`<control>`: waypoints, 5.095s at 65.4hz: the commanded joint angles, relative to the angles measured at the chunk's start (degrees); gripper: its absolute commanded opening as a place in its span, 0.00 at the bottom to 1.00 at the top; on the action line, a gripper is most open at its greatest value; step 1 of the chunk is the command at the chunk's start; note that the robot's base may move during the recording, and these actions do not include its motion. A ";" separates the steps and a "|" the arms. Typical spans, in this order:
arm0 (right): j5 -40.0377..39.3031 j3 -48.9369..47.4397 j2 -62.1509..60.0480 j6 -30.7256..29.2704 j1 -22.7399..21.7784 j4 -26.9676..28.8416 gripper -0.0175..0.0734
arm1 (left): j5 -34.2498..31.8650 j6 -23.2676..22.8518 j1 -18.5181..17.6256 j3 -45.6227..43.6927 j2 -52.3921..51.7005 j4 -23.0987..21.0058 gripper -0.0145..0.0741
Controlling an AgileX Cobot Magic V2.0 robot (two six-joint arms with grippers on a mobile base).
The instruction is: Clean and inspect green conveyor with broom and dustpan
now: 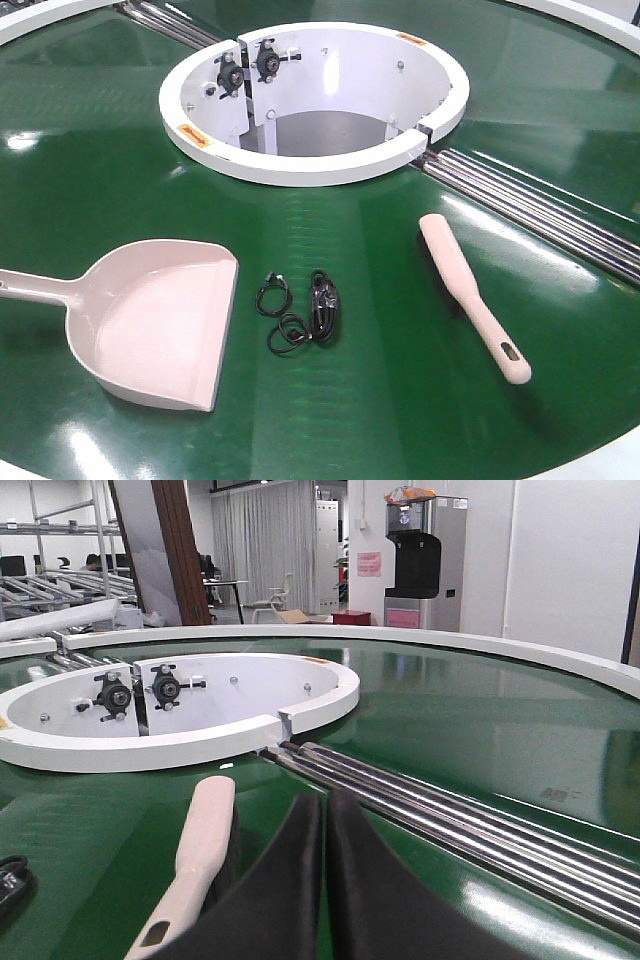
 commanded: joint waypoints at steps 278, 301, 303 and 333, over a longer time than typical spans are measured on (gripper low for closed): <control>-4.46 0.21 -0.71 -0.07 -0.27 -0.63 0.18 | 64.88 46.94 0.02 -79.39 83.96 -1.81 0.62; -4.46 0.21 -0.71 -0.07 -0.27 -0.63 0.18 | 62.41 59.93 -0.32 -79.39 87.00 -0.40 0.75; -4.46 0.21 -0.71 -0.07 -0.27 -0.63 0.18 | 62.34 60.87 -0.71 -79.39 87.07 0.00 0.75; -4.46 0.21 -0.71 -0.07 -0.27 -0.63 0.18 | 61.34 66.34 -5.82 -79.39 91.08 11.64 0.76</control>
